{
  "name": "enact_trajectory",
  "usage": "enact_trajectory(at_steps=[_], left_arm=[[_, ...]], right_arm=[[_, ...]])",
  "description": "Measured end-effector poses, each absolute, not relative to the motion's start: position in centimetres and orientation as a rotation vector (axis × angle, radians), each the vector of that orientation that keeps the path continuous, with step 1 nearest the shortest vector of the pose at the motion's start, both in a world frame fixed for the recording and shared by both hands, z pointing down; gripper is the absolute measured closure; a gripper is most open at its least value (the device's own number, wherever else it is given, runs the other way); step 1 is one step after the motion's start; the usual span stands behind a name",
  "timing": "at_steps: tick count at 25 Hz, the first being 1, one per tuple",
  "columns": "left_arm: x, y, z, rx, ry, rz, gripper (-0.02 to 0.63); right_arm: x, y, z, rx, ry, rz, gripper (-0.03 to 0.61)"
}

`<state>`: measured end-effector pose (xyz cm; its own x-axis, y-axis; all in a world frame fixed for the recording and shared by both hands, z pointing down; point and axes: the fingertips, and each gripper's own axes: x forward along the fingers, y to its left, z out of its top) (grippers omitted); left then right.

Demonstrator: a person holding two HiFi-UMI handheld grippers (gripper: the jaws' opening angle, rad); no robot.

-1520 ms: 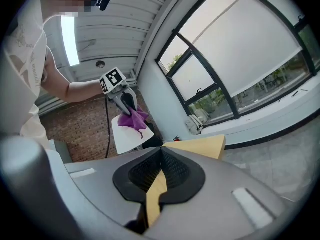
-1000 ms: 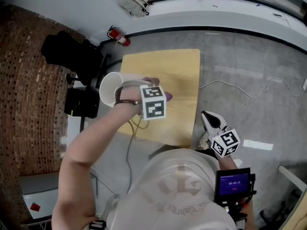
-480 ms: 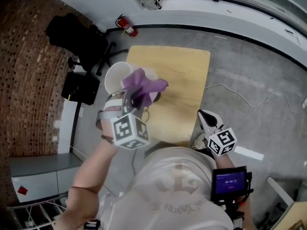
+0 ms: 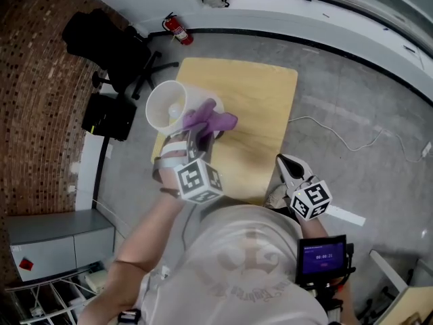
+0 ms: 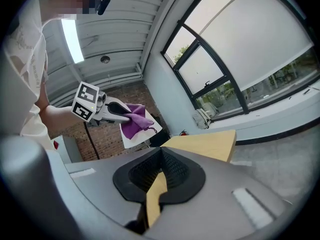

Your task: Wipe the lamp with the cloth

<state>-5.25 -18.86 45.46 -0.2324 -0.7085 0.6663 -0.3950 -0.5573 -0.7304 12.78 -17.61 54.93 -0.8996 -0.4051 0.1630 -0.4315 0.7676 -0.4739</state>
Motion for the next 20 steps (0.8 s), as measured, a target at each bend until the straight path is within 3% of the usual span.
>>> enact_trajectory(at_steps=[12,20], left_arm=[[-2.8,-15.9,53.7,-2.024,1.260,-1.931,0.535],[-2.0,-13.8,47.6,-2.088,1.330,-1.664,0.534]], right_arm=[[12.8,-17.3,55.3,0.666,-2.892,0.803,0.568],[11.0,-16.3,54.4,0.568,-2.902,0.782,0.568]])
